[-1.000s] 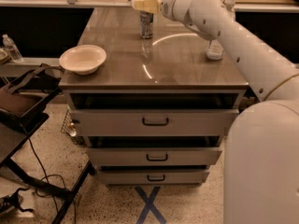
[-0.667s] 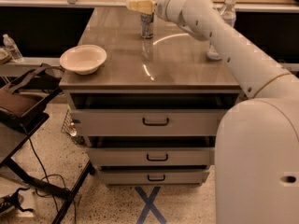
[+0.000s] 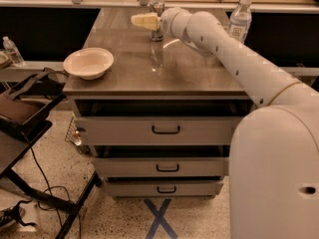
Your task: Move redbull can near paper bowl
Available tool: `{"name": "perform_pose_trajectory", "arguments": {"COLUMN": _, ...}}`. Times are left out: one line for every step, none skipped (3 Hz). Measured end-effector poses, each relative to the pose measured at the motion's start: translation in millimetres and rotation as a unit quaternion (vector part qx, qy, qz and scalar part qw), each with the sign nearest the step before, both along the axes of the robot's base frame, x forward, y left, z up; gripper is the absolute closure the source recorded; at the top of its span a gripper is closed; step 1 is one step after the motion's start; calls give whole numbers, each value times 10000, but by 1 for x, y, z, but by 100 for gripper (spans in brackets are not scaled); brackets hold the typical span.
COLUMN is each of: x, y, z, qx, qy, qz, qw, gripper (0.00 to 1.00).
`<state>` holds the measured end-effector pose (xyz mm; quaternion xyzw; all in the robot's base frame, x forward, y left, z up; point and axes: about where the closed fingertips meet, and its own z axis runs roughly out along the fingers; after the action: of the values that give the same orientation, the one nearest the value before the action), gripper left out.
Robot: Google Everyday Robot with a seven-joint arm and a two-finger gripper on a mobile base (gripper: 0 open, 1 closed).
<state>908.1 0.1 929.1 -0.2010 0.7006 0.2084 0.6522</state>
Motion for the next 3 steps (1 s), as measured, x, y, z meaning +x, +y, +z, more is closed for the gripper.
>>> {"name": "perform_pose_trajectory", "arguments": {"x": 4, "y": 8, "z": -18, "qx": 46, "qy": 7, "qz": -41, "qw": 10000, "gripper": 0}}
{"name": "perform_pose_trajectory", "arguments": {"x": 16, "y": 12, "z": -18, "qx": 0, "qy": -176, "qz": -95, "qw": 9998, "gripper": 3}}
{"name": "perform_pose_trajectory", "arguments": {"x": 27, "y": 7, "z": -15, "qx": -156, "qy": -272, "qz": -167, "qw": 9994, "gripper": 25}}
